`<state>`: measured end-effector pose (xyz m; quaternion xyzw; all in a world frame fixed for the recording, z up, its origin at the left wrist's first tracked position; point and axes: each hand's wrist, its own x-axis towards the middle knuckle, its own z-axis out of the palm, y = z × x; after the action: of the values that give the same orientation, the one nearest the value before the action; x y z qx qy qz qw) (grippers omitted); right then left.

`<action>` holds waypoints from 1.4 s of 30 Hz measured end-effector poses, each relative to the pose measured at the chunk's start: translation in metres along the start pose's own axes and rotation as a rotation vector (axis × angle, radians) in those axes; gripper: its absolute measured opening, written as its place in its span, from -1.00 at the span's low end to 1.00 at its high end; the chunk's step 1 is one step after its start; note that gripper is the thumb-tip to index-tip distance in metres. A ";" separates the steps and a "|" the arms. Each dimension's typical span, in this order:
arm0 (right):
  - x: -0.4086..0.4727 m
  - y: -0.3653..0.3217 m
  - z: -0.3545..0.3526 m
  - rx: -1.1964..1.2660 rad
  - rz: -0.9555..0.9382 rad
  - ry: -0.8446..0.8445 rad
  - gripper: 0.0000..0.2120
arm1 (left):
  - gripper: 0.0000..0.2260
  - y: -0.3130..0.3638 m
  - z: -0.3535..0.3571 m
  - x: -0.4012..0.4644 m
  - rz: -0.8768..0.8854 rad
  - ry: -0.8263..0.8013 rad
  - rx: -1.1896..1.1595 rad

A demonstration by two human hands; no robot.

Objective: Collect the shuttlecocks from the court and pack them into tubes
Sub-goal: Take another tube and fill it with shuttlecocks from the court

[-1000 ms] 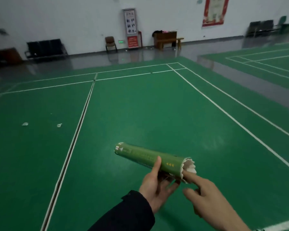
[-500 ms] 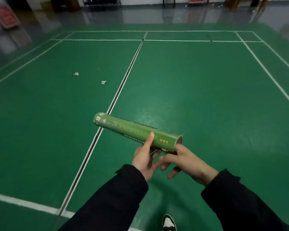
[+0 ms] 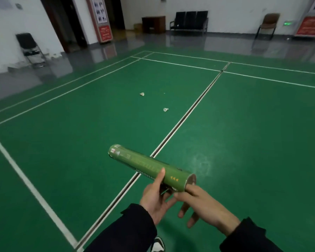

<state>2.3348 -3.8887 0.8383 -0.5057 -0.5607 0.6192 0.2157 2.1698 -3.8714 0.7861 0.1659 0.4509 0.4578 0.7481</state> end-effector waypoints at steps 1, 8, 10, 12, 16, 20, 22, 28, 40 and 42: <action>0.023 -0.006 -0.003 -0.042 0.014 -0.028 -0.79 | -0.50 0.010 -0.006 0.016 0.002 0.007 0.015; 0.172 -0.068 -0.016 -0.126 0.079 -0.083 -0.78 | -0.45 0.109 -0.040 0.124 0.014 0.032 0.077; 0.206 -0.087 -0.015 -0.141 0.055 -0.085 -0.80 | -0.43 0.139 -0.044 0.145 0.043 0.017 0.050; 0.242 -0.107 -0.013 -0.119 0.022 -0.044 -0.83 | -0.46 0.173 -0.050 0.166 0.060 0.029 0.037; 0.309 -0.140 -0.008 -0.035 -0.062 -0.015 -0.88 | -0.52 0.238 -0.068 0.200 0.073 0.019 -0.032; 0.377 -0.150 0.004 0.022 -0.123 0.101 -0.78 | -0.49 0.287 -0.089 0.237 0.091 0.079 -0.075; 0.411 -0.150 0.009 0.114 -0.159 0.174 -0.67 | -0.43 0.305 -0.102 0.259 0.103 0.101 -0.057; 0.507 -0.143 -0.001 0.345 -0.165 0.255 -0.65 | -0.24 0.370 -0.180 0.331 0.190 0.356 -0.100; 0.626 -0.157 -0.022 0.522 -0.062 0.623 -0.34 | -0.48 0.445 -0.269 0.441 0.057 0.543 -0.151; 0.635 -0.157 -0.025 0.545 -0.059 0.706 -0.18 | -0.55 0.452 -0.278 0.459 0.023 0.537 -0.139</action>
<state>2.0583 -3.3039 0.7411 -0.5945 -0.2836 0.5274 0.5367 1.7783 -3.2960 0.6958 -0.0079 0.5987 0.5235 0.6062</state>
